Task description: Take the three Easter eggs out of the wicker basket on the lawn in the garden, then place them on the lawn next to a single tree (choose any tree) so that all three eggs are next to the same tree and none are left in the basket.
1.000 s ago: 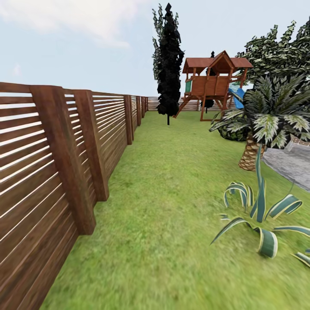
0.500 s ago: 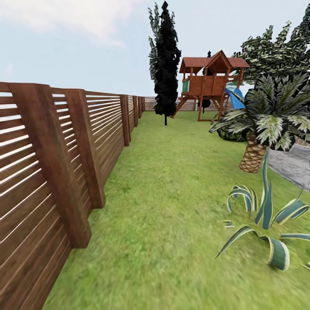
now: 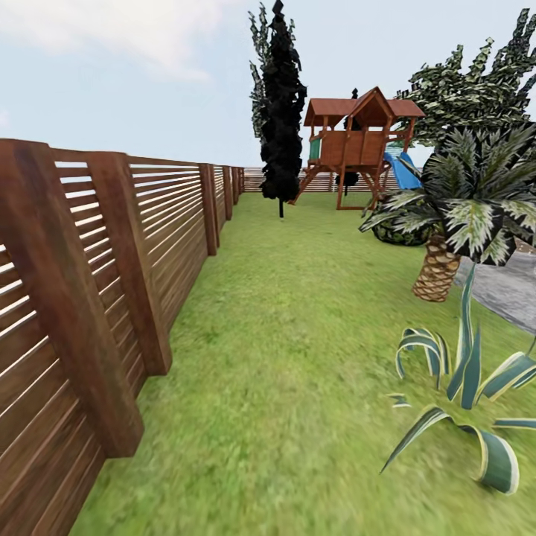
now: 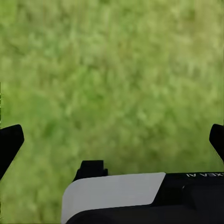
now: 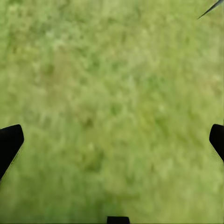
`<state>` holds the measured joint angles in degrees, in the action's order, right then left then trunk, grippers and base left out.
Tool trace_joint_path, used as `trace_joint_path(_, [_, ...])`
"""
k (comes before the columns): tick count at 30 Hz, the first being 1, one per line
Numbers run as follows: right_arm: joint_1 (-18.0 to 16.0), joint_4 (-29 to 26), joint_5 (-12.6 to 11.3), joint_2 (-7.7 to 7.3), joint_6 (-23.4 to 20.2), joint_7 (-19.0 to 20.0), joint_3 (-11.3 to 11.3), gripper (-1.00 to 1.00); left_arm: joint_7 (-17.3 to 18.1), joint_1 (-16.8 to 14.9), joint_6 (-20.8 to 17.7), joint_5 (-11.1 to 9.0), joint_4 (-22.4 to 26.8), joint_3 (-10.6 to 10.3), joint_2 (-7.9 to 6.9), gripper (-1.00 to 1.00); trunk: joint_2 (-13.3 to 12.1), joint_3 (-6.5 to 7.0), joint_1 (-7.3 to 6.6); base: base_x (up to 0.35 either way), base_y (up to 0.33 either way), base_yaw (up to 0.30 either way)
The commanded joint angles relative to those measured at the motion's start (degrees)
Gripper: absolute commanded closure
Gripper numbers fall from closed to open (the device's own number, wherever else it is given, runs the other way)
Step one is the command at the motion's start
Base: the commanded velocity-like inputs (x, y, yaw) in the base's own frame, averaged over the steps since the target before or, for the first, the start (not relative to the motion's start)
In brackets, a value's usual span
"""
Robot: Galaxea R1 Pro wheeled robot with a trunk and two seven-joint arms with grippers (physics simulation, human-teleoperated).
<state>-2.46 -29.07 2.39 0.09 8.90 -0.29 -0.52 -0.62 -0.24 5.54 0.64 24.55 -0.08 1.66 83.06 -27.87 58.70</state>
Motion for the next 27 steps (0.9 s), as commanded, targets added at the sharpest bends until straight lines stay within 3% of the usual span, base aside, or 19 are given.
trace_joint_path(1, [0.0, 0.0, 0.2, 0.0, 0.2, 0.0, 0.0, -1.0, -0.1, 0.0, 0.2, 0.1, 0.0, 0.0, 0.01, -1.0, 0.0, -0.06, 0.03, 0.335, 0.074, -0.061])
trace_joint_path(27, [0.0, 0.0, 0.2, 0.0, 0.3, -0.1, 0.0, -1.0, 0.0, 0.0, 0.2, 0.1, 0.0, 0.0, 0.04, -1.0, 0.0, -0.1, 0.03, 0.335, 0.059, -0.015])
